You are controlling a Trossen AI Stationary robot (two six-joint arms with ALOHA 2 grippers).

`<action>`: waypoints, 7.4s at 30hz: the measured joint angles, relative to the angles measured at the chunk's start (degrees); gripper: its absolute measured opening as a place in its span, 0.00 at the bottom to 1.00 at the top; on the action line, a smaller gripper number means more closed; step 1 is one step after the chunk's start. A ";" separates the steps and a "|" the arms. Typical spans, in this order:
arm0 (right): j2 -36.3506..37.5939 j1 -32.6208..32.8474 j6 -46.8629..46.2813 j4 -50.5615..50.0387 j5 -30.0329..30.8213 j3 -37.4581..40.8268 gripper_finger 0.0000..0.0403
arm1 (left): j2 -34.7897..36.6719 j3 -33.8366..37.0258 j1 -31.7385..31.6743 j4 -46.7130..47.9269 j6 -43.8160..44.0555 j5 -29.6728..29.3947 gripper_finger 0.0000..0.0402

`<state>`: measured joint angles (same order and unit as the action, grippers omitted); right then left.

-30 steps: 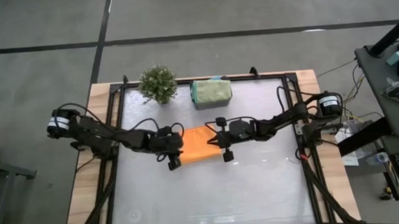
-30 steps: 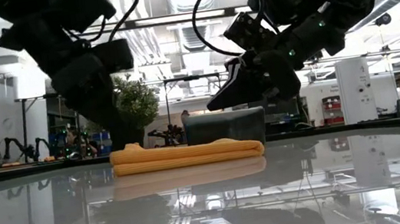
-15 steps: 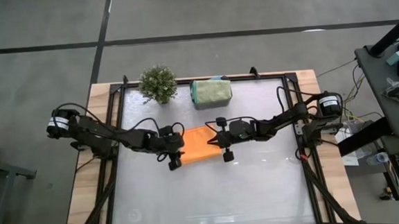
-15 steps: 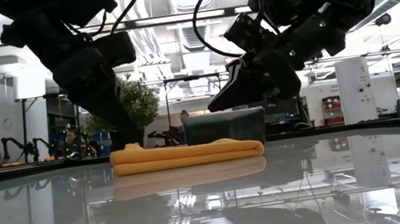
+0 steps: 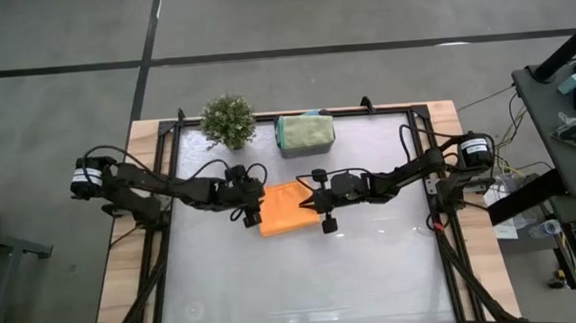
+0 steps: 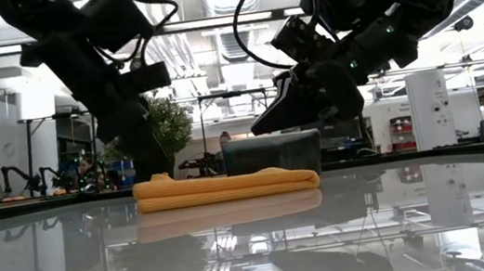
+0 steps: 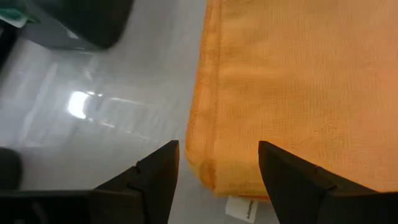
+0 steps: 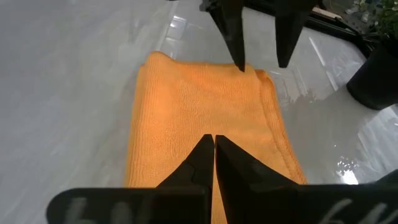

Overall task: Fold microfiber towels
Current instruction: Fold the orange towel

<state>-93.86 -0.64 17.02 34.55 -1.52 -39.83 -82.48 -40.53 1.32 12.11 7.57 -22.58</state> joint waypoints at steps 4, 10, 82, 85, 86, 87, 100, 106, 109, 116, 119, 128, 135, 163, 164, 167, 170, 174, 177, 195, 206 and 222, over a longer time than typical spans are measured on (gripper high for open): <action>0.00 -0.03 0.02 0.00 0.00 0.00 0.02 | 0.00 0.19 -1.98 -0.01 0.48 6.60 0.49; 0.00 -0.15 0.36 0.03 0.01 0.00 0.02 | 0.00 1.15 -3.71 -0.28 0.71 7.29 0.44; 0.04 -3.52 2.51 -0.85 0.06 0.00 0.02 | -5.13 -2.24 -4.58 0.58 0.28 17.92 0.00; 0.04 -3.52 2.34 -0.97 0.07 0.00 0.02 | -3.20 -2.58 -4.58 0.90 -0.53 15.93 0.00; 0.04 -3.52 2.22 -1.20 0.05 0.00 0.02 | -2.54 -2.71 -4.58 0.79 -0.70 15.05 0.00; 0.04 -3.52 2.02 -1.34 0.05 0.02 0.02 | -1.73 -2.73 -4.58 0.82 -0.94 14.17 0.00; 0.04 -3.52 3.12 -0.99 0.07 0.02 0.02 | -4.42 -0.82 -4.94 0.92 4.06 4.25 0.00; 0.04 -3.52 3.05 -0.99 0.07 0.02 0.02 | -5.84 -2.54 -4.96 -1.46 4.20 7.23 0.01; 0.04 -3.52 3.01 -1.01 0.07 0.02 0.02 | -5.49 -2.84 -4.94 -0.81 6.71 8.76 0.07; 0.04 -3.52 3.03 -0.71 0.07 0.01 0.02 | -4.24 -2.91 -4.96 1.33 6.64 8.82 0.26; 0.04 -3.52 2.97 -0.31 0.07 0.00 0.02 | -2.18 -3.03 -4.86 3.20 5.75 8.82 0.31; 0.04 -3.78 1.96 1.91 0.00 0.00 0.02 | 6.17 -3.11 -1.57 6.14 6.22 10.52 0.33; -5.02 -6.25 -3.00 16.12 -1.90 -0.26 0.02 | 2.02 2.80 9.18 -13.58 5.52 10.28 0.30; -10.97 -12.10 -4.99 2.60 -1.49 -8.85 0.02 | -0.57 3.93 9.62 -15.07 11.43 19.97 0.15; -9.81 -11.93 -4.46 1.21 -1.68 -8.83 0.02 | -0.12 3.93 9.60 -15.65 11.33 18.98 0.15; -6.90 -10.99 -3.76 -2.51 -1.99 -8.81 0.02 | 1.03 4.34 9.56 -15.38 9.82 14.28 0.15; -4.38 -10.10 -3.52 -7.10 -2.16 -8.61 0.02 | 0.88 4.34 9.56 -14.36 8.83 6.52 0.15; -1.93 -8.38 -4.20 -9.63 -6.59 -7.60 0.02 | -1.89 4.39 9.41 -14.53 8.80 6.20 0.15; -1.83 -6.95 -6.14 -10.24 -13.27 -6.08 0.02 | -4.21 4.17 9.85 -17.90 10.42 12.74 0.15; -4.71 -4.98 -8.27 -9.57 -16.46 -0.28 0.02 | -16.74 4.02 12.57 -36.12 14.14 22.61 0.15; -3.35 -5.77 -5.60 -14.69 -12.29 -0.36 0.02 | -15.18 4.04 14.33 -35.90 14.71 23.14 0.15; 5.25 -5.66 -23.06 -21.93 -12.36 -0.48 0.02 | -7.34 3.96 14.32 -26.34 14.55 15.05 0.15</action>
<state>-88.61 -6.31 -6.03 12.62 -13.87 -40.31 -89.82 -36.58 15.64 -14.23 22.12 -7.53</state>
